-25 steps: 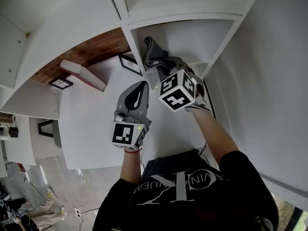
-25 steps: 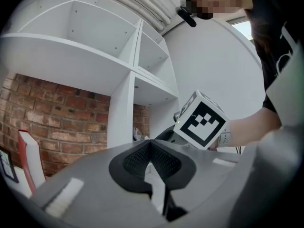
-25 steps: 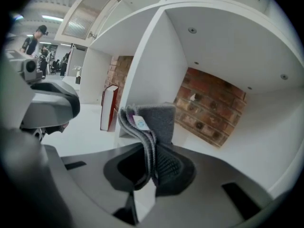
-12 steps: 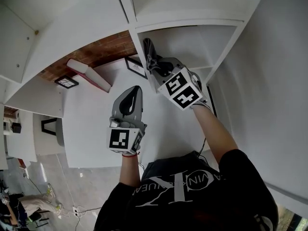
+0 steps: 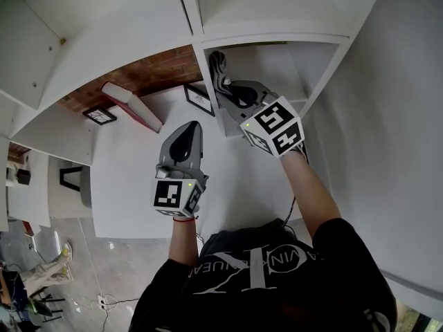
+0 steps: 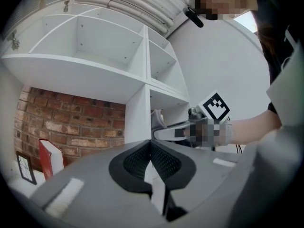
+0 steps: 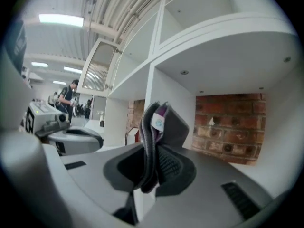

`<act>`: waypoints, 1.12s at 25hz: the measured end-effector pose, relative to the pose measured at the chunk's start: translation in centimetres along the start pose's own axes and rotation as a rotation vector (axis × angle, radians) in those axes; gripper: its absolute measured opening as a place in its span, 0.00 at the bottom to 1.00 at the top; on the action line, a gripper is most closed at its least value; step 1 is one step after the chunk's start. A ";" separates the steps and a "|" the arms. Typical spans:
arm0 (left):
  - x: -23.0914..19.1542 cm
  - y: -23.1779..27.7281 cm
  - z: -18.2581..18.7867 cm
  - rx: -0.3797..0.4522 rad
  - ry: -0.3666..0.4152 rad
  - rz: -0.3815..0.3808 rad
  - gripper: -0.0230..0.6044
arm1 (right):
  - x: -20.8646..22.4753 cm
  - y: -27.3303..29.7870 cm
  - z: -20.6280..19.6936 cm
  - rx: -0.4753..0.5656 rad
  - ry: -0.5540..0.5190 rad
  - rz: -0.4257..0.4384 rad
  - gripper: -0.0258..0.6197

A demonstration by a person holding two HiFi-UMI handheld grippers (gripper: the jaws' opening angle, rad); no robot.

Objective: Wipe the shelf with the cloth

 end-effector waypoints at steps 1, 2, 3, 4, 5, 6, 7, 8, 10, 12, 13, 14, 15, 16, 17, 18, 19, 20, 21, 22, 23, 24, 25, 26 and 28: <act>-0.2 -0.1 0.1 0.008 -0.015 0.010 0.05 | 0.2 -0.4 0.3 0.030 0.049 0.010 0.12; -0.4 -0.2 0.2 0.016 -0.029 0.020 0.05 | 0.4 -0.9 0.6 0.058 0.097 0.019 0.12; -0.5 -0.4 0.4 0.021 -0.039 0.030 0.05 | 0.7 -1.4 0.9 0.084 0.140 0.023 0.12; -0.6 -0.5 0.5 0.023 -0.044 0.038 0.05 | 1.0 -2.0 1.1 0.106 0.177 0.025 0.12; -0.6 -0.6 0.5 0.022 -0.044 0.045 0.05 | 1.4 -2.6 1.3 0.125 0.207 0.024 0.12; -0.6 -0.8 0.5 0.019 -0.042 0.051 0.05 | 1.7 -3.3 1.4 0.141 0.229 0.021 0.12; -0.6 -0.8 0.5 0.018 -0.039 0.056 0.05 | 1.9 -3.9 1.4 0.151 0.241 0.014 0.12; -0.5 -0.9 0.5 0.019 -0.035 0.061 0.05 | 2.2 -4.6 1.4 0.158 0.242 0.003 0.12; -0.4 -1.1 0.8 0.024 -0.027 0.071 0.05 | 2.5 -6.0 1.4 0.163 0.224 -0.029 0.12; -0.3 -1.4 1.0 0.025 -0.024 0.081 0.05 | 2.6 -7.5 1.2 0.159 0.198 -0.062 0.12; -0.2 -1.5 1.1 0.025 -0.023 0.086 0.05 | 2.6 -8.2 1.1 0.148 0.183 -0.080 0.12; -0.1 -1.7 1.1 0.026 -0.023 0.091 0.05 | 2.7 -8.9 0.8 0.131 0.171 -0.099 0.12; -0.1 -1.8 1.1 0.026 -0.023 0.096 0.05 | 2.7 -9.7 0.5 0.111 0.163 -0.118 0.12; 0.0 -2.0 1.1 0.026 -0.022 0.101 0.05 | 2.7 -10.4 0.1 0.094 0.158 -0.134 0.12; 0.1 -2.2 1.1 0.025 -0.022 0.107 0.05 | 2.7 -11.2 -0.3 0.085 0.156 -0.146 0.12; 0.2 -2.4 1.0 0.022 -0.023 0.112 0.05 | 2.6 -12.0 -0.6 0.083 0.155 -0.155 0.12; 0.2 -2.6 0.9 0.020 -0.023 0.116 0.05 | 2.5 -12.8 -0.9 0.084 0.155 -0.164 0.12; 0.3 -2.8 0.9 0.017 -0.022 0.119 0.05 | 2.5 -13.5 -1.2 0.085 0.152 -0.174 0.12; 0.4 -2.9 0.9 0.015 -0.019 0.121 0.05 | 2.5 -14.2 -1.4 0.085 0.146 -0.186 0.12; 0.5 -3.1 0.8 0.012 -0.014 0.122 0.05 | 2.5 -14.8 -1.7 0.083 0.136 -0.200 0.12; 0.6 -3.3 0.8 0.009 -0.010 0.123 0.05 | 2.5 -15.5 -2.0 0.078 0.125 -0.214 0.12; 0.7 -3.5 0.6 0.004 -0.006 0.126 0.05 | 2.5 -16.1 -2.4 0.072 0.115 -0.228 0.12; 0.8 -3.8 0.5 -0.001 -0.004 0.131 0.05 | 2.5 -16.8 -2.7 0.066 0.106 -0.240 0.12; 0.9 -4.1 0.4 -0.004 -0.004 0.138 0.05 | 2.4 -17.4 -2.9 0.064 0.097 -0.250 0.12; 0.9 -4.6 0.2 -0.006 -0.008 0.153 0.05 | 2.4 -18.5 -3.3 0.070 0.088 -0.267 0.12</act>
Point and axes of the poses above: the fingertips, and each gripper's own axes: y forward along the fingers, x to its right, z out of its top, the point moved 4 cm from there along -y, backward along the fingers, and after that the axes turned 10 degrees about y, right-handed, at the moved point
